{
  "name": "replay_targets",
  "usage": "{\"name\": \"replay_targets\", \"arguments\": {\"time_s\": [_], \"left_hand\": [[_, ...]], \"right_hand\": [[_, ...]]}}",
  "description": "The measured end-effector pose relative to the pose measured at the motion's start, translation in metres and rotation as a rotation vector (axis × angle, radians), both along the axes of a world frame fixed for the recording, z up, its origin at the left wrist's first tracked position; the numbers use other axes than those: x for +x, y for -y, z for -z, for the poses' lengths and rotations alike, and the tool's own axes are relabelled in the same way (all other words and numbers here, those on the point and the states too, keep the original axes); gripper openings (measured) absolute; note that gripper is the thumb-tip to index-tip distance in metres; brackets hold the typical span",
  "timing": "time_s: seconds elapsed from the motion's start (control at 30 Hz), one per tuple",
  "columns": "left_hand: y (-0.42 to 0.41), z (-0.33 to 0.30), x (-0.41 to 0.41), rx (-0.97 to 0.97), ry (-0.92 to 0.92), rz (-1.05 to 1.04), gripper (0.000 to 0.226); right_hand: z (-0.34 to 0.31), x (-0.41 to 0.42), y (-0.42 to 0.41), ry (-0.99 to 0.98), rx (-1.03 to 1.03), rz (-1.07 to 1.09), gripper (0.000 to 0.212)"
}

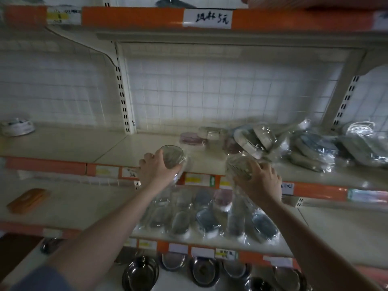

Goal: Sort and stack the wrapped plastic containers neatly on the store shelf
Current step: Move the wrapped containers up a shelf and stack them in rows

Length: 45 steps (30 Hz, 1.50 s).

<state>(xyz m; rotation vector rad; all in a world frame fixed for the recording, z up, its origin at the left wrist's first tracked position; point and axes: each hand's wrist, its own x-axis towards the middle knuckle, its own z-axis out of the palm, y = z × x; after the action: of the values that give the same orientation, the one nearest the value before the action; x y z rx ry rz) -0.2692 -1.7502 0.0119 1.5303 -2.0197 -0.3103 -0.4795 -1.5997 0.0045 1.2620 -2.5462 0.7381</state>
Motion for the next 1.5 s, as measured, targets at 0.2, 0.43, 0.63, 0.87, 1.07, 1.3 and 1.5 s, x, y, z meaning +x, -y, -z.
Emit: {"name": "replay_targets", "arguments": {"time_s": [0.2,0.43,0.63,0.87,1.07,1.3,1.5], "left_hand": [[-0.083,0.032,-0.017,0.159,-0.072,0.069,0.093],[-0.144,0.062,-0.013,0.094,0.035,0.013,0.081],[-0.14,0.101,-0.005,0.152,0.09,-0.017,0.085],[-0.117,0.146,0.005,0.254,0.091,-0.052,0.086],[-0.08,0.174,0.02,0.286,0.109,-0.04,0.089],[-0.035,0.208,0.016,0.327,0.105,-0.041,0.087],[-0.006,0.235,-0.012,0.341,0.09,-0.051,0.083]], "right_hand": [[0.02,-0.015,-0.084,0.035,-0.02,-0.02,0.065],[0.047,-0.015,-0.123,0.063,0.01,-0.063,0.072],[0.092,-0.007,-0.119,0.109,0.059,-0.067,0.062],[0.139,0.004,-0.101,0.176,0.125,-0.018,0.062],[0.167,0.018,-0.062,0.214,0.143,0.006,0.066],[0.2,0.023,-0.021,0.279,0.188,0.049,0.067],[0.235,0.01,0.021,0.322,0.166,0.049,0.066]]}}
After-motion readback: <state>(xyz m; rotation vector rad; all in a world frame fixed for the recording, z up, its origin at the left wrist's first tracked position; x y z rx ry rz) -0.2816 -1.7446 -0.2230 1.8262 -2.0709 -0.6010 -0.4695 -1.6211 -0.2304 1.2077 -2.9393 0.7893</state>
